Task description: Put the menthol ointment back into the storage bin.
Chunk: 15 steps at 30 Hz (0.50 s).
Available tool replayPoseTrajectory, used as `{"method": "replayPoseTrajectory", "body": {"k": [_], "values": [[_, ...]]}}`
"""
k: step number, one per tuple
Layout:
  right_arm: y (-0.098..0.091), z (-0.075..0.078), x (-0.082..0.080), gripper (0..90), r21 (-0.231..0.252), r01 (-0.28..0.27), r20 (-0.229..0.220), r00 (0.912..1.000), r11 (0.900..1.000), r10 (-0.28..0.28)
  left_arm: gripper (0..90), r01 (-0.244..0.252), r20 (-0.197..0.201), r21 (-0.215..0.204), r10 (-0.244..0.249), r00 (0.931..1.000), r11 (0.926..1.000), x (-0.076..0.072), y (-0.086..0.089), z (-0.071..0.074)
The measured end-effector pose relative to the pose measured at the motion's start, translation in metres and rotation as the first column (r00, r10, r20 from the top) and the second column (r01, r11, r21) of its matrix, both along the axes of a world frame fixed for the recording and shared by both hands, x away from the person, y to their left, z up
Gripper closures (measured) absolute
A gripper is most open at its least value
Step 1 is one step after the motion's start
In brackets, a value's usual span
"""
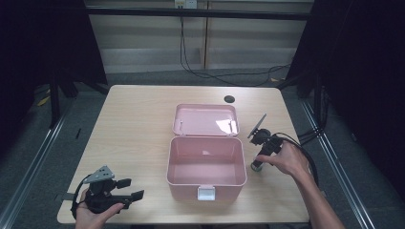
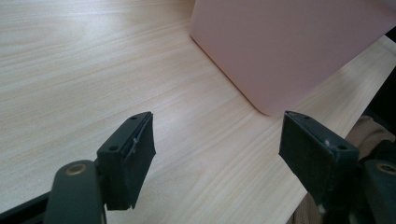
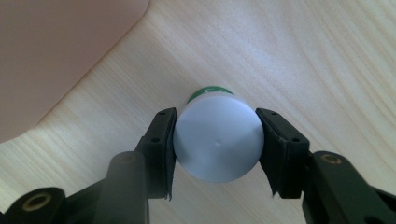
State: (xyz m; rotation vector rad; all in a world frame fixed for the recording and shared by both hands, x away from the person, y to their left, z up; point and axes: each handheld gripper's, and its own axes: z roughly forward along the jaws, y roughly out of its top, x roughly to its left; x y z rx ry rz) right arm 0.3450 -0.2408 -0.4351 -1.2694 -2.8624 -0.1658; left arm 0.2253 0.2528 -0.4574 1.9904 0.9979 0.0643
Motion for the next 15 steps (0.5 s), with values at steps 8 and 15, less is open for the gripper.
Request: {"method": "replayPoseTrajectory", "body": {"k": [8, 15], "values": [[0.0002, 0.0021, -0.0015, 51.1, -0.008, -0.002, 0.01, 0.9999, 1.0, 0.003, 26.5, 0.003, -0.002, 0.006, -0.003, 1.0, 1.0, 0.0003, -0.0001, -0.0002], [-0.0009, 0.0061, -0.0032, 51.1, -0.008, -0.003, 0.014, 0.9999, 1.0, 0.003, 26.5, 0.002, -0.003, 0.006, -0.002, 1.0, 1.0, 0.0, -0.0004, -0.0002]]}}
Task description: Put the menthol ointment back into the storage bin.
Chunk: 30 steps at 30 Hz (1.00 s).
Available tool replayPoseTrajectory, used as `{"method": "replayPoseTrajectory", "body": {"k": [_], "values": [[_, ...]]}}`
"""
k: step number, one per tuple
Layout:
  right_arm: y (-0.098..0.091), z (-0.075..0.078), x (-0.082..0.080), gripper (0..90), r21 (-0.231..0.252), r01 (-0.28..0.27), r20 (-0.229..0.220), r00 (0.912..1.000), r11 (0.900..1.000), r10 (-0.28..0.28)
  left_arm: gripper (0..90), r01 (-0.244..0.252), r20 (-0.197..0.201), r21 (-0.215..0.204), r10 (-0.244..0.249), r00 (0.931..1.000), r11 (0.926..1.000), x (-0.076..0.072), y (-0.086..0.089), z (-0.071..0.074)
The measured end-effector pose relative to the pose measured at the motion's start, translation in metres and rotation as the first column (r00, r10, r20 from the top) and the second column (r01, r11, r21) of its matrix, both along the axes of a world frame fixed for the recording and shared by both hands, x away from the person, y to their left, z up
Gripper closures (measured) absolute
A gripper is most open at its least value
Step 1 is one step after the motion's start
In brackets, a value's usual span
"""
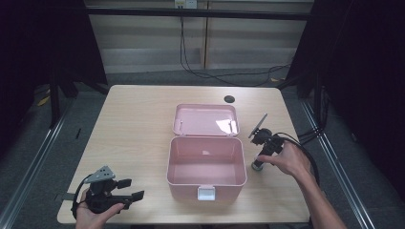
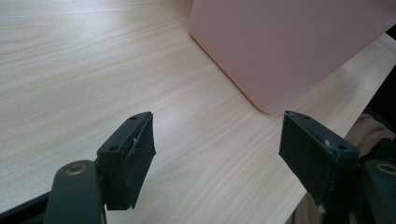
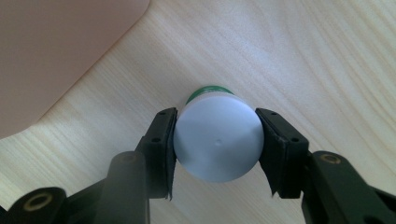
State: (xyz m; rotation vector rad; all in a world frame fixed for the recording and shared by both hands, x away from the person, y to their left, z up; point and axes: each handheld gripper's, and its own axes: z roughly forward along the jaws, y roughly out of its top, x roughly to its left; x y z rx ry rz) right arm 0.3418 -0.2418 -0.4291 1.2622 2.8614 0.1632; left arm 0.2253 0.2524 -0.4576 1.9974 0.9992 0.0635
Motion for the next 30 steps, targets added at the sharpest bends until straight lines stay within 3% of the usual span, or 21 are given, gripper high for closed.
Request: {"method": "replayPoseTrajectory", "body": {"k": [11, 20, 30], "values": [[-0.002, 0.008, -0.005, 51.2, 0.037, -0.009, 0.0, 1.0, 0.9993, 0.009, 26.0, 0.006, -0.001, 0.001, -0.006, 1.0, 1.0, 0.001, 0.0, 0.0], [-0.005, 0.022, -0.009, 51.2, 0.037, -0.024, 0.022, 0.9995, 0.999, 0.024, 18.8, -0.001, -0.006, -0.014, 0.001, 1.0, 0.9999, 0.001, 0.002, 0.0], [0.0, 0.032, -0.014, 51.1, 0.033, -0.065, 0.01, 0.9979, 0.9973, 0.065, 17.1, 0.011, -0.006, -0.017, -0.011, 0.9999, 0.9998, 0.001, 0.003, -0.001]]}}
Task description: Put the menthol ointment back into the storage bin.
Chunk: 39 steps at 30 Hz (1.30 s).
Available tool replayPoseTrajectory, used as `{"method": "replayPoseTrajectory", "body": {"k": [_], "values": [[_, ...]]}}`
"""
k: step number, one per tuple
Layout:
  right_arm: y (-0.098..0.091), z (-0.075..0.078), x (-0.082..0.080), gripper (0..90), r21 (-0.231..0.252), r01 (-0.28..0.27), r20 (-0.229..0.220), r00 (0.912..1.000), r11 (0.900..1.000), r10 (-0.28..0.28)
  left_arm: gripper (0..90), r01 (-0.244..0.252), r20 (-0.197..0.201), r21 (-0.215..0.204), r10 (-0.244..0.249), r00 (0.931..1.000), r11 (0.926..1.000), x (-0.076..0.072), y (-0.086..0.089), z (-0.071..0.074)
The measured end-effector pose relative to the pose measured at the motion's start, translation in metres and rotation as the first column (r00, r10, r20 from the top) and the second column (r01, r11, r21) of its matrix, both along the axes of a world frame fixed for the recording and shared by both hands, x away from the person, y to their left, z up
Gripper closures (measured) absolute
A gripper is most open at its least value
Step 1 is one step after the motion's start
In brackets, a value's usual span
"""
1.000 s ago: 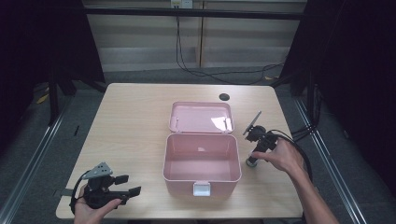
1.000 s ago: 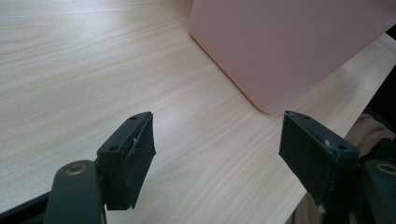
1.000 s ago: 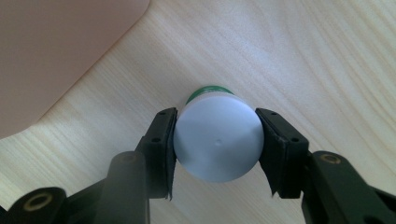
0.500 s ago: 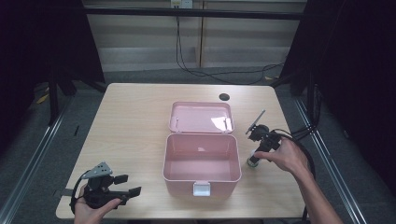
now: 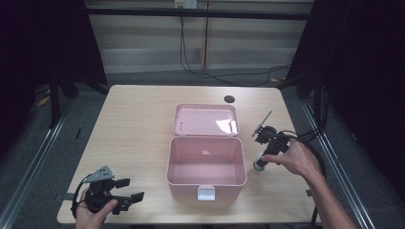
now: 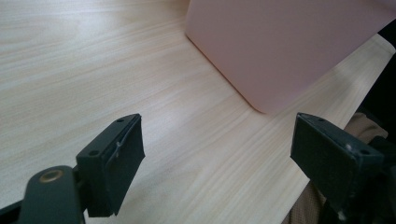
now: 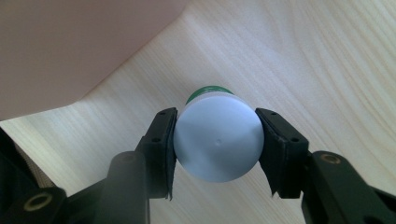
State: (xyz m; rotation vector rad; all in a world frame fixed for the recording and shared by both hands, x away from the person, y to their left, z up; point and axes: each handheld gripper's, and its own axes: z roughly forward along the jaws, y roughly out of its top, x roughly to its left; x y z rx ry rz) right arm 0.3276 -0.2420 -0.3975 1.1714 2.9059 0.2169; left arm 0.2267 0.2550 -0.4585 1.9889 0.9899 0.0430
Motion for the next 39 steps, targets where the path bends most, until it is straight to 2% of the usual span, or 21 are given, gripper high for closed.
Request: {"method": "replayPoseTrajectory", "body": {"k": [1, 4, 6, 12, 15, 24, 25, 28, 39], "values": [[0.001, 0.003, 0.0, 51.2, -0.004, -0.014, 0.014, 0.9998, 0.9999, 0.014, 17.0, -0.008, -0.006, -0.006, 0.008, 0.9999, 0.9999, 0.0, 0.001, 0.0], [0.002, 0.008, -0.001, 51.2, -0.001, -0.015, 0.011, 0.9998, 0.9999, 0.015, 16.8, 0.0, 0.001, -0.005, 0.0, 1.0, 1.0, 0.0, 0.001, 0.0], [0.003, 0.012, -0.002, 51.2, 0.008, -0.023, 0.013, 0.9997, 0.9997, 0.023, 16.5, 0.001, 0.004, -0.02, -0.001, 1.0, 0.9998, -0.001, 0.002, 0.0], [0.004, 0.02, -0.003, 51.2, 0.016, -0.034, 0.026, 0.9991, 0.9993, 0.033, 16.3, -0.008, 0.001, -0.004, 0.008, 1.0, 1.0, -0.001, 0.002, 0.0], [0.006, 0.023, -0.004, 51.2, 0.01, -0.047, 0.012, 0.9988, 0.9988, 0.047, 16.3, 0.001, 0.006, 0.005, -0.001, 1.0, 1.0, -0.001, 0.002, -0.001], [0.009, 0.033, -0.005, 51.2, 0.002, -0.057, 0.041, 0.9976, 0.9984, 0.056, 16.4, 0.005, 0.009, 0.006, -0.005, 0.9999, 1.0, -0.002, 0.002, 0.0], [0.008, 0.036, -0.006, 51.2, 0.001, -0.057, 0.058, 0.9967, 0.9984, 0.057, 16.4, 0.008, 0.007, 0.008, -0.008, 0.9999, 0.9999, -0.001, 0.002, -0.001], [0.008, 0.039, -0.006, 51.2, 0.014, -0.06, 0.056, 0.9966, 0.9981, 0.06, 16.4, 0.011, 0.003, 0.007, -0.011, 0.9999, 0.9999, -0.001, 0.001, -0.001], [0.011, 0.059, -0.01, 51.2, -0.005, -0.086, 0.079, 0.9932, 0.9963, 0.086, 16.6, 0.021, 0.012, 0.015, -0.021, 0.9997, 0.9997, -0.002, 0.001, 0.0]]}}
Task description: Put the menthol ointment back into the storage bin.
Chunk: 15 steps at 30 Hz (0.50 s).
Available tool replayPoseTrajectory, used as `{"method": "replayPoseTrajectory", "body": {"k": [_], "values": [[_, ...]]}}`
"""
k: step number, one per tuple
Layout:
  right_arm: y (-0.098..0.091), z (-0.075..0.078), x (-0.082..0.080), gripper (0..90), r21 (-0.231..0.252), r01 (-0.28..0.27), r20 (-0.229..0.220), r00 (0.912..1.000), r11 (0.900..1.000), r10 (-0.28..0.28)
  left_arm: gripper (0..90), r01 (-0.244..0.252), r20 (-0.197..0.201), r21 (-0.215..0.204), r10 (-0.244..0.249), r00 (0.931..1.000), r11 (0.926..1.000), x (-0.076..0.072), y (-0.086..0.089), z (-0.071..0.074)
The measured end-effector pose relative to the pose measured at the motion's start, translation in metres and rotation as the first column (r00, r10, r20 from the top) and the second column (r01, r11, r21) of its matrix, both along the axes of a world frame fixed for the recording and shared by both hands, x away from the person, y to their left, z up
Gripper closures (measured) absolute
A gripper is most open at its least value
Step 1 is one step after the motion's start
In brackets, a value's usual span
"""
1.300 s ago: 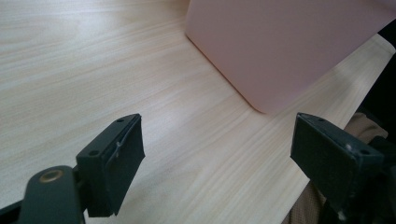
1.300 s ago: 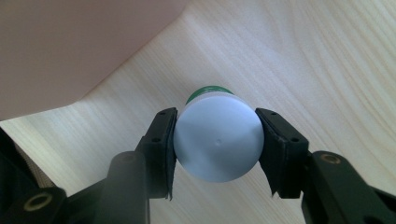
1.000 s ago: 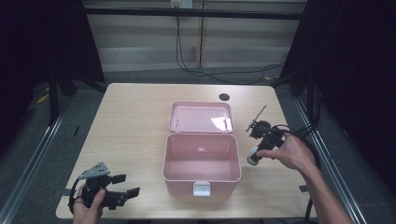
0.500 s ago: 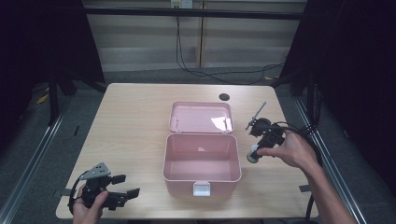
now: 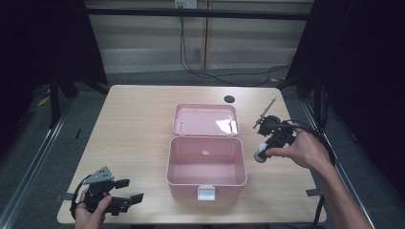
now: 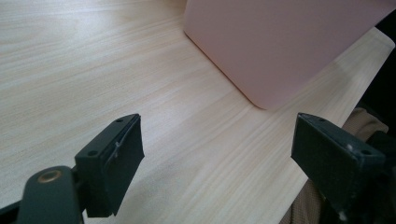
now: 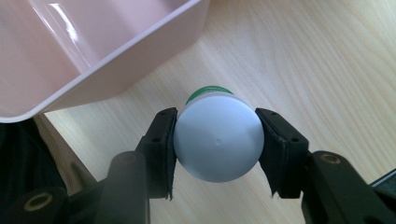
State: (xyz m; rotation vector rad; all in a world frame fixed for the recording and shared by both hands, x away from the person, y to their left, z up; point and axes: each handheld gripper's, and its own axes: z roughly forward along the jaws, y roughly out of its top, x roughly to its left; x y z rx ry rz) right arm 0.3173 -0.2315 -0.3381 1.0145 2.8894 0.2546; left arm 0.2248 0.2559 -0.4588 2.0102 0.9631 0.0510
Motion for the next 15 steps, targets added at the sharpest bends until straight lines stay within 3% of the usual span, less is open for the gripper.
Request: {"method": "replayPoseTrajectory", "body": {"k": [15], "values": [[0.017, 0.03, -0.007, 51.2, 0.013, -0.075, 0.035, 0.9966, 0.9971, 0.075, 16.6, 0.008, 0.004, 0.003, -0.008, 1.0, 1.0, 0.0, -0.002, 0.0]]}}
